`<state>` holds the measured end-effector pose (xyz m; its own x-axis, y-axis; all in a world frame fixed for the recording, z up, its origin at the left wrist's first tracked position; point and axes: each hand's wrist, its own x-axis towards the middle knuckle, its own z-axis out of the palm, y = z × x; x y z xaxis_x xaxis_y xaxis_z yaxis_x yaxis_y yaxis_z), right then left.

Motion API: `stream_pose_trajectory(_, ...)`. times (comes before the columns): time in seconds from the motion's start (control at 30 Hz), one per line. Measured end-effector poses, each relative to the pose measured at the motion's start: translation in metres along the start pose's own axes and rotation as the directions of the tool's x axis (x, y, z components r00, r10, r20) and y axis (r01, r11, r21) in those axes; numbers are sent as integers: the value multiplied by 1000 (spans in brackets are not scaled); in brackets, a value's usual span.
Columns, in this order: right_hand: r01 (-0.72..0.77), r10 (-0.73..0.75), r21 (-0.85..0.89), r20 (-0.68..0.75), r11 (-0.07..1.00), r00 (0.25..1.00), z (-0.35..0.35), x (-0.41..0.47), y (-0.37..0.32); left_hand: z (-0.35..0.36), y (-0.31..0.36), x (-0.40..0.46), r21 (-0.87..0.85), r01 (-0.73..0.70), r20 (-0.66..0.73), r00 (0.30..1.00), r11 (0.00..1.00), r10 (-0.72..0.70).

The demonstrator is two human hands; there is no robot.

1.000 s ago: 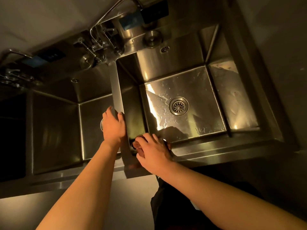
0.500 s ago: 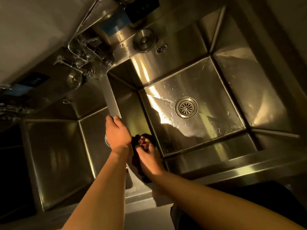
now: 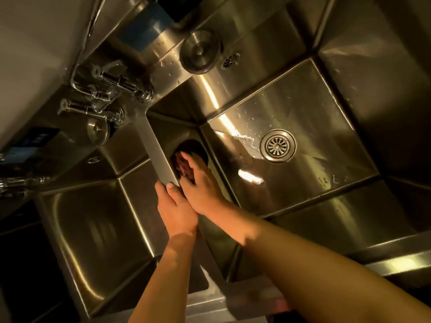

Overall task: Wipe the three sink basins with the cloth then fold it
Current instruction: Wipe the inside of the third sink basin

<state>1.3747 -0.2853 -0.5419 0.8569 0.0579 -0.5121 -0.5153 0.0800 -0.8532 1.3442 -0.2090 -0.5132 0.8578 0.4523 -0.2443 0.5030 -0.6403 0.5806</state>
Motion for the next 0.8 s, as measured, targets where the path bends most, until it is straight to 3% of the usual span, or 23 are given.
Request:
stream_pose_trajectory(0.2,-57,59,50,-52,997,997,6,54,4,1,-1,1,40,-27,-13,1000,999,28)
stream_pose_trajectory(0.3,-173,174,38,-46,984,984,4,70,28,3,-3,1,38,-39,-31,999,998,40)
stream_pose_trajectory(0.5,-337,335,-66,-33,939,941,-12,32,107,3,0,2,39,-46,-30,998,998,47)
stream_pose_trajectory(0.63,-556,555,-85,-37,827,831,-12,-11,140,3,3,-1,36,-43,-40,998,998,44)
stream_pose_trajectory(0.8,-603,602,-212,-78,769,795,-5,-9,131,3,7,-2,35,-45,-67,997,998,47)
